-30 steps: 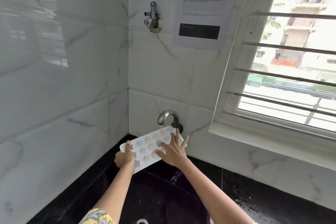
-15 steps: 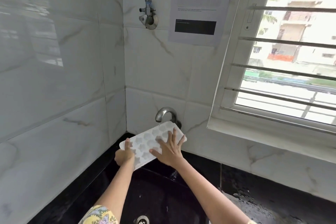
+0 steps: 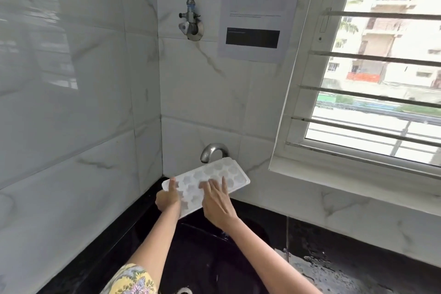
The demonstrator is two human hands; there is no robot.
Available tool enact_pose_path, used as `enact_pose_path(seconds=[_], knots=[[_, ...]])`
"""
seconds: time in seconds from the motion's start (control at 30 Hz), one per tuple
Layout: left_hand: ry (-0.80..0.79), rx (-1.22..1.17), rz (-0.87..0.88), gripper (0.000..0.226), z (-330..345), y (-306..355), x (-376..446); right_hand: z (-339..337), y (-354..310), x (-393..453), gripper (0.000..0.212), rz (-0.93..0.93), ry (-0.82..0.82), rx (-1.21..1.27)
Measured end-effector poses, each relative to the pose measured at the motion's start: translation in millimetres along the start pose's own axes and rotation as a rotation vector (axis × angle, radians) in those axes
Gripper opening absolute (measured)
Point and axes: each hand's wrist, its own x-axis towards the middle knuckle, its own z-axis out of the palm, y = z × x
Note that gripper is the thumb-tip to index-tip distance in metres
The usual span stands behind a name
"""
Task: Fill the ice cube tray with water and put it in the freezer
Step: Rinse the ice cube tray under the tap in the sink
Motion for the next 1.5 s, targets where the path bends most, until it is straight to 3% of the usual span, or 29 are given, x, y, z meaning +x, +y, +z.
enact_pose_path(seconds=[0.13,0.27,0.33,0.47,0.6,0.73,1.07,1.13,1.23,1.37,1.5], knots=[[-0.048,0.039,0.031,0.060,13,3,-3,-3,1,1,0.061,0.131,-0.065,0.099],[-0.029,0.091,0.015,0.064,14,-3,1,-8,9,3,0.054,0.029,-0.124,-0.004],[-0.034,0.068,0.012,0.064,18,-4,-5,-7,8,7,0.058,0.072,-0.110,-0.087],[-0.025,0.064,-0.005,0.067,17,-1,0,-11,12,8,0.067,0.075,-0.136,0.081],[-0.028,0.068,0.001,0.067,17,-1,4,-10,15,13,0.068,0.086,-0.155,0.030],[-0.025,0.047,-0.007,0.068,15,3,4,-10,16,12,0.070,0.069,-0.139,0.137],[-0.009,0.004,-0.004,0.059,20,6,7,-11,12,22,0.084,0.083,-0.145,-0.076],[-0.011,-0.021,-0.012,0.057,20,8,5,-8,8,23,0.100,0.122,-0.130,-0.039],[-0.022,0.017,0.004,0.062,15,12,5,-8,15,17,0.104,0.065,-0.161,0.094],[-0.041,0.027,-0.020,0.062,16,-1,4,-5,13,19,0.106,0.101,-0.159,-0.061],[-0.049,0.058,-0.023,0.065,17,0,10,-7,21,12,0.106,0.045,-0.188,0.144]])
